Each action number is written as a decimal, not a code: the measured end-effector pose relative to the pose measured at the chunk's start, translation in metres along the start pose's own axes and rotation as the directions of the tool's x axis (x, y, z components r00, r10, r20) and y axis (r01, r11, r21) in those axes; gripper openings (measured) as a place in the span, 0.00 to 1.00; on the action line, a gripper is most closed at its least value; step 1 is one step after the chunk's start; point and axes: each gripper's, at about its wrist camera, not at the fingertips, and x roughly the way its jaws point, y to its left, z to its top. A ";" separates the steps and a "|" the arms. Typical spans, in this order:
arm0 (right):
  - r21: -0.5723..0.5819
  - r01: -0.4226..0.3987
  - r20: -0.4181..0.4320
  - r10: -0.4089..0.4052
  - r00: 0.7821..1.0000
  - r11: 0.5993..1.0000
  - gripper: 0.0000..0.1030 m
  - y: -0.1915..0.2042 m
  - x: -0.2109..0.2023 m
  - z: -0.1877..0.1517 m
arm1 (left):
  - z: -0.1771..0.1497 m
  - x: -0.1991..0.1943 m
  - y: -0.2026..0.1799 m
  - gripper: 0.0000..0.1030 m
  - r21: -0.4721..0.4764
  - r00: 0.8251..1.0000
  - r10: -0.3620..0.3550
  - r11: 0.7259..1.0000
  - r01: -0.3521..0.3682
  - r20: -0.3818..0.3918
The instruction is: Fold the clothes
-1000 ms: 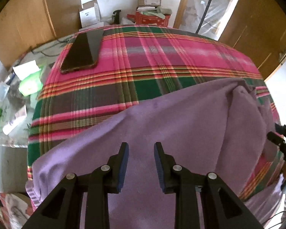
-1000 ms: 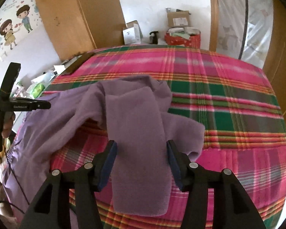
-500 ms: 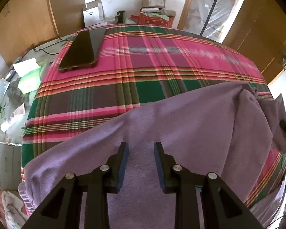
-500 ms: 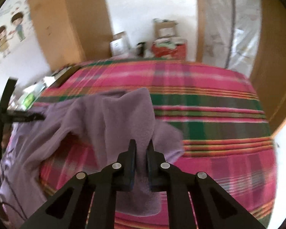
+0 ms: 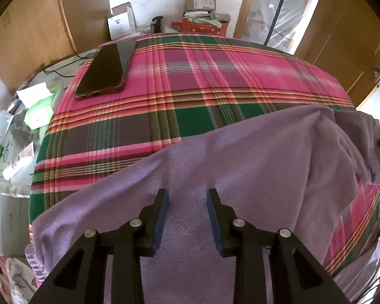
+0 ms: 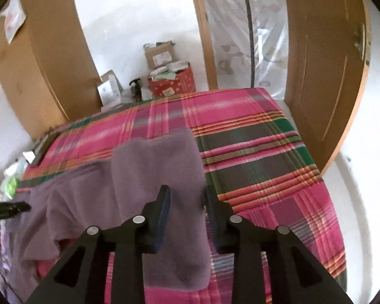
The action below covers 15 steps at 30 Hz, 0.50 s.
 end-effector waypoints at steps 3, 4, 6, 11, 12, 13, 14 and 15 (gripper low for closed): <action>0.098 -0.056 0.019 0.054 0.998 0.994 0.39 -0.014 -0.011 -0.003 | 0.006 0.002 -0.003 0.31 0.012 1.000 -0.004 1.000 0.004 0.008; 0.135 -0.078 0.024 0.076 0.997 0.988 0.42 -0.019 -0.014 -0.005 | 0.008 0.003 -0.005 0.31 0.016 1.000 -0.005 1.000 0.005 0.012; 0.211 -0.100 0.019 0.098 0.995 0.972 0.48 -0.026 -0.020 -0.016 | 0.012 0.004 -0.010 0.31 0.027 1.000 -0.009 1.000 0.009 0.020; 0.289 -0.194 0.028 0.195 0.980 0.937 0.48 -0.017 -0.041 -0.048 | 0.025 0.012 -0.026 0.31 0.085 0.999 -0.022 0.996 0.020 0.029; 0.281 -0.234 0.009 0.241 0.971 0.931 0.48 -0.008 -0.041 -0.054 | 0.027 0.013 -0.029 0.31 0.091 0.999 -0.023 0.996 0.020 0.030; 0.272 -0.254 -0.020 0.269 0.963 0.928 0.48 0.000 -0.039 -0.058 | 0.029 0.015 -0.033 0.31 0.098 0.999 -0.027 0.995 0.024 0.034; 0.262 -0.274 -0.046 0.295 0.954 0.926 0.48 0.008 -0.035 -0.060 | 0.032 0.016 -0.036 0.31 0.108 0.999 -0.033 0.994 0.029 0.036; 0.253 -0.290 -0.063 0.315 0.947 0.923 0.48 0.016 -0.030 -0.061 | 0.034 0.017 -0.041 0.31 0.125 0.998 -0.043 0.991 0.038 0.035</action>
